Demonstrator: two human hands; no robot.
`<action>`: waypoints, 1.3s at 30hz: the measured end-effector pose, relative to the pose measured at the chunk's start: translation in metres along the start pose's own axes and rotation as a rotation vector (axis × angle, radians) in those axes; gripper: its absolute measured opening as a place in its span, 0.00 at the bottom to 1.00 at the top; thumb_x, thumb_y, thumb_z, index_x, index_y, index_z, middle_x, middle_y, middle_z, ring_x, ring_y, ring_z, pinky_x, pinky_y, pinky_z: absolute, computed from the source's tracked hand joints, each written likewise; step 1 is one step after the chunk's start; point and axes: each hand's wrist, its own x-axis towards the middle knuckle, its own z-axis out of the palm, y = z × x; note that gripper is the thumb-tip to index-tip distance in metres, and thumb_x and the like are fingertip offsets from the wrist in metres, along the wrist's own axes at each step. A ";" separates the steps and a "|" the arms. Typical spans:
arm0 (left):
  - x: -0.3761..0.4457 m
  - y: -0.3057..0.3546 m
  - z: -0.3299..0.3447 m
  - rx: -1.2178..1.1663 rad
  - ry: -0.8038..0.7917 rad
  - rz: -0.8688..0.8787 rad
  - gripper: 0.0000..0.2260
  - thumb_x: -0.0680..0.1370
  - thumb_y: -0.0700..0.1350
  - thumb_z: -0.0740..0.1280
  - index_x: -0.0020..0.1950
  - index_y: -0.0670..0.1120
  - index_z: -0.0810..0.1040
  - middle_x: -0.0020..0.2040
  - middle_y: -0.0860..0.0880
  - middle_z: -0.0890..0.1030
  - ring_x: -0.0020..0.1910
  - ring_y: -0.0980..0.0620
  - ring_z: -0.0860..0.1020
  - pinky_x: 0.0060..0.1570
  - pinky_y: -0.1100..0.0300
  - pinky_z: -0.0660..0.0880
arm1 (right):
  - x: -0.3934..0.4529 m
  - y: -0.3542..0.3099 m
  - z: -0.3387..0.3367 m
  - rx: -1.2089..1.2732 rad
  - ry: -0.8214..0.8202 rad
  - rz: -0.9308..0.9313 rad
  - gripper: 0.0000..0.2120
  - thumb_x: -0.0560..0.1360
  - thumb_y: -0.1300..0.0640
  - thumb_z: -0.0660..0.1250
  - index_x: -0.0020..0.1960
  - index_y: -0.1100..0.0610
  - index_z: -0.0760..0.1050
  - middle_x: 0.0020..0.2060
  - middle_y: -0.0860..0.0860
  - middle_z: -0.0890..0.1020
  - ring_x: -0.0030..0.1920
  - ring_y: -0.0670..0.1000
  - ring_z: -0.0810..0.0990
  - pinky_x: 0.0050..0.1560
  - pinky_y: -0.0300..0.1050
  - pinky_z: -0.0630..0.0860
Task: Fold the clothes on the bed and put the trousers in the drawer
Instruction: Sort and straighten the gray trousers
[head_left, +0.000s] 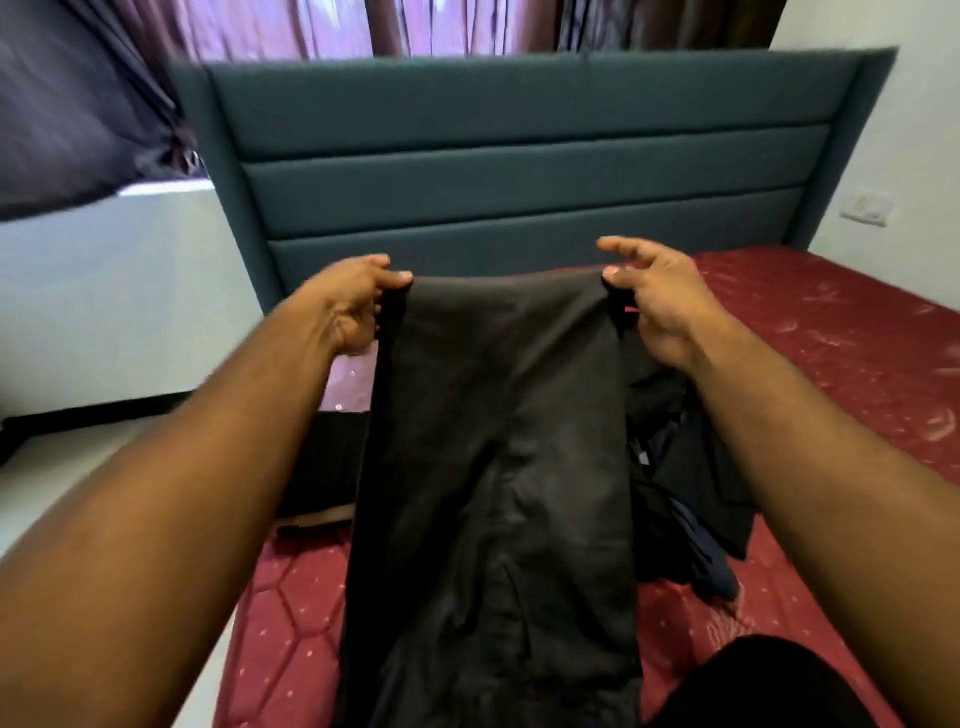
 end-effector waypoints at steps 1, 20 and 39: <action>-0.009 0.018 0.002 0.007 0.005 0.039 0.20 0.79 0.35 0.64 0.68 0.52 0.68 0.43 0.48 0.77 0.35 0.53 0.77 0.37 0.59 0.77 | -0.002 -0.017 0.001 -0.010 0.003 -0.021 0.15 0.77 0.69 0.61 0.54 0.51 0.78 0.33 0.50 0.78 0.30 0.47 0.73 0.32 0.39 0.70; -0.117 0.158 0.005 0.545 0.189 0.294 0.09 0.77 0.36 0.69 0.43 0.49 0.73 0.40 0.45 0.76 0.32 0.52 0.70 0.35 0.60 0.61 | -0.055 -0.201 0.010 -0.239 0.105 -0.200 0.09 0.74 0.70 0.65 0.48 0.61 0.82 0.40 0.53 0.81 0.41 0.50 0.79 0.38 0.44 0.78; -0.055 0.123 0.024 1.118 0.250 0.571 0.11 0.66 0.42 0.80 0.47 0.44 0.86 0.44 0.44 0.84 0.46 0.46 0.82 0.54 0.49 0.78 | -0.012 -0.153 -0.003 -0.246 0.116 0.011 0.15 0.76 0.74 0.57 0.41 0.61 0.77 0.37 0.56 0.76 0.35 0.51 0.74 0.36 0.43 0.75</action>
